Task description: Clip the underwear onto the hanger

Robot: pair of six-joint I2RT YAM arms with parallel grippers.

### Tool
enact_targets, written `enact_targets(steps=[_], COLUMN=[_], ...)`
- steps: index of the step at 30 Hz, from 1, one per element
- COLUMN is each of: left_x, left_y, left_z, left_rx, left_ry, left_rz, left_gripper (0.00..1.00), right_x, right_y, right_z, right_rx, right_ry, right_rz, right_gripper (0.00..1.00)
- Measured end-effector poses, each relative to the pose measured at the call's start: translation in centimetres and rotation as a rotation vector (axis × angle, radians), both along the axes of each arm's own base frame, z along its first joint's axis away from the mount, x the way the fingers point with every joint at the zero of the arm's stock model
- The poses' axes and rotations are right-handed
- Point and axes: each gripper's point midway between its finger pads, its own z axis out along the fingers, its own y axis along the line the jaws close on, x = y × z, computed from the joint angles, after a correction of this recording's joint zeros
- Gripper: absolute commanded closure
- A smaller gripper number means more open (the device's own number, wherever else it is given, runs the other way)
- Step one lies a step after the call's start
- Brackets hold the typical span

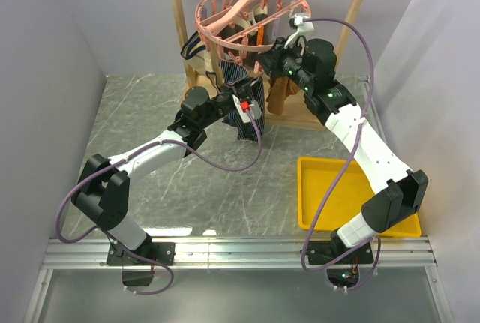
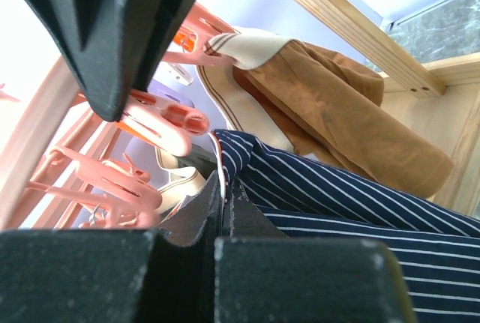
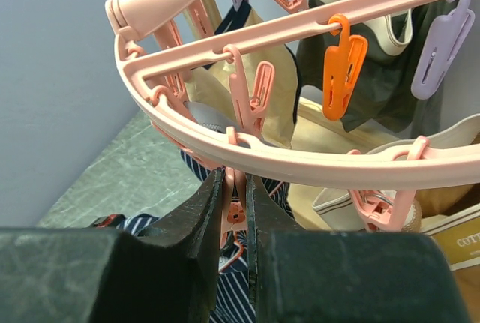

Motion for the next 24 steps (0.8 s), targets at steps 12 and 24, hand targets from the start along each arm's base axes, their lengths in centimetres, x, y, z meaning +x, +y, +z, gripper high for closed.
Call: enact_targets(steps=[12, 24], left_x=[0.0, 0.5], left_y=[0.1, -0.1], left_z=[1.0, 1.5], left_rx=[-0.012, -0.014], left_ry=[-0.044, -0.086], left_rz=[0.008, 0.015], left_gripper=[1.00, 1.00], right_x=[0.3, 0.6], right_y=[-0.4, -0.2], right_z=[-0.3, -0.9], right_rx=[-0.042, -0.072], right_ry=[-0.017, -0.020], right_rz=[-0.035, -0.048], right_gripper=[1.00, 1.00])
